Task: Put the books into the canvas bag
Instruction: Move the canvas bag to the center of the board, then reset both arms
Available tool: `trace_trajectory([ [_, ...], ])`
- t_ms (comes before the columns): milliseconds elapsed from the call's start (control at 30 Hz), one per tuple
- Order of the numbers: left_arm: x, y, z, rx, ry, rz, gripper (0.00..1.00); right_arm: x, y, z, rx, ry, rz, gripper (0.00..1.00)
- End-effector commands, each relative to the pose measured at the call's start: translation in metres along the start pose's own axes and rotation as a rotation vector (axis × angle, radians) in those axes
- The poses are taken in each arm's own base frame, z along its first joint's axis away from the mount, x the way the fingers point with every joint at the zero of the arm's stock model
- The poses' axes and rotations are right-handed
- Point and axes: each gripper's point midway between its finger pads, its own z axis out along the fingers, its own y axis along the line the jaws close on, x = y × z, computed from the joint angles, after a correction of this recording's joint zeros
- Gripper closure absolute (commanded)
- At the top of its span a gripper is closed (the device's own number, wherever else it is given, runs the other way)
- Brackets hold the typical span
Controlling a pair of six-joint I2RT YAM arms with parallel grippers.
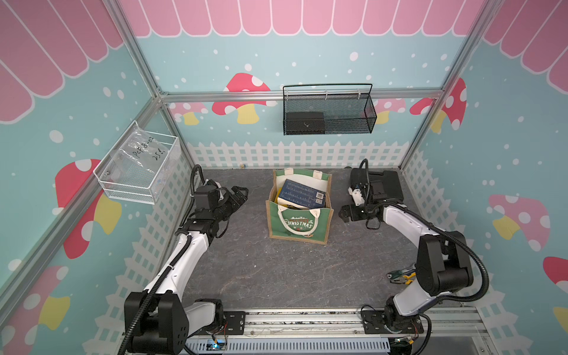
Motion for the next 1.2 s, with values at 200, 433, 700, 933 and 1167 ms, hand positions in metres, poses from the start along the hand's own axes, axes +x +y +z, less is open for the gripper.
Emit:
trace_trajectory([
  [200, -0.039, 0.091, -0.025, -0.528, -0.261, 0.287, 0.01, -0.019, -0.072, -0.035, 0.389, -0.451, -0.042, 0.00],
  [433, -0.035, 0.113, -0.034, -0.649, -0.379, 0.531, 0.01, 0.003, -0.087, -0.066, 0.522, -0.762, -0.061, 0.01],
  [700, -0.010, 0.138, -0.029, -0.681, -0.501, 0.566, 0.01, 0.011, -0.080, -0.062, 0.498, -0.816, -0.092, 0.00],
  [933, -0.018, 0.124, -0.041, -0.566, -0.680, 0.608, 0.02, 0.024, -0.088, -0.070, 0.549, -0.849, -0.041, 0.01],
  [1167, -0.013, 0.107, -0.032, -0.433, -0.721, 0.660, 0.02, 0.024, -0.085, -0.072, 0.547, -0.866, -0.055, 0.00],
])
